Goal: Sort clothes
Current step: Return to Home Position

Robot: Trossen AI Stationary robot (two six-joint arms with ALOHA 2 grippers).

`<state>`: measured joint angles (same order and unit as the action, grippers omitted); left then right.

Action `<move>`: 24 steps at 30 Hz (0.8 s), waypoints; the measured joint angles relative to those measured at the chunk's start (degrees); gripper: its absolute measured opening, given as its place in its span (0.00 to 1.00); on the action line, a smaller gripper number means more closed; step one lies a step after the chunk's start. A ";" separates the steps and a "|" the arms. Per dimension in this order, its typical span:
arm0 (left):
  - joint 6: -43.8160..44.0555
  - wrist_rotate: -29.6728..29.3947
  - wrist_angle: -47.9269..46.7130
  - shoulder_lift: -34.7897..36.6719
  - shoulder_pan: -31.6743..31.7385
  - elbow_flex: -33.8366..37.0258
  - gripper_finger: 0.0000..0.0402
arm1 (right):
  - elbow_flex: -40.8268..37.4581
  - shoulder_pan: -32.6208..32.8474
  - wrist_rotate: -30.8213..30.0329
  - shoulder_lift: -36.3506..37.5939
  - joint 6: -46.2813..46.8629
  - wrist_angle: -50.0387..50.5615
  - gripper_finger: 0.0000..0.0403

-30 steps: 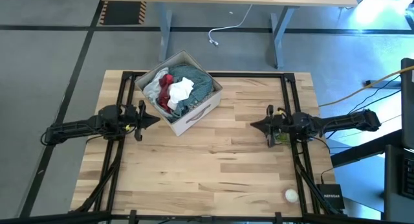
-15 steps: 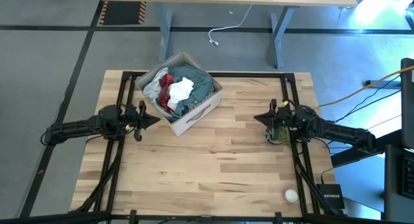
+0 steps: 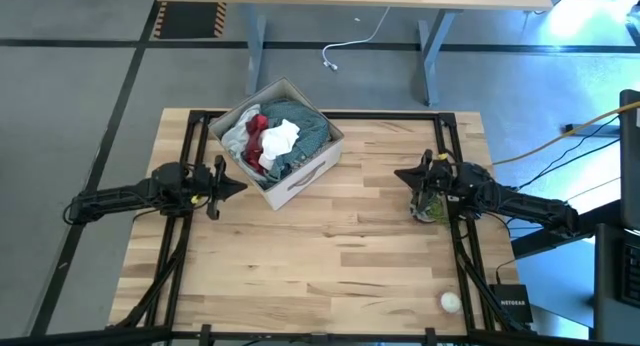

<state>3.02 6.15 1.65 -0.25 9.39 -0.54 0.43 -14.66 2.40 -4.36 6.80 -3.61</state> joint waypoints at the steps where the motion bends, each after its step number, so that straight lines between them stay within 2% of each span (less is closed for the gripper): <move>1: -0.30 0.00 -0.02 0.00 0.00 0.00 0.00 | 0.00 0.00 -0.01 0.00 0.20 0.36 0.04; 24: -0.09 -0.16 -0.04 0.00 0.00 0.00 0.00 | 0.00 0.00 -0.10 -0.66 0.43 2.69 0.04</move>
<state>2.92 5.99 1.61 -0.25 9.39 -0.54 0.43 -14.66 2.31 -5.02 7.23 -0.93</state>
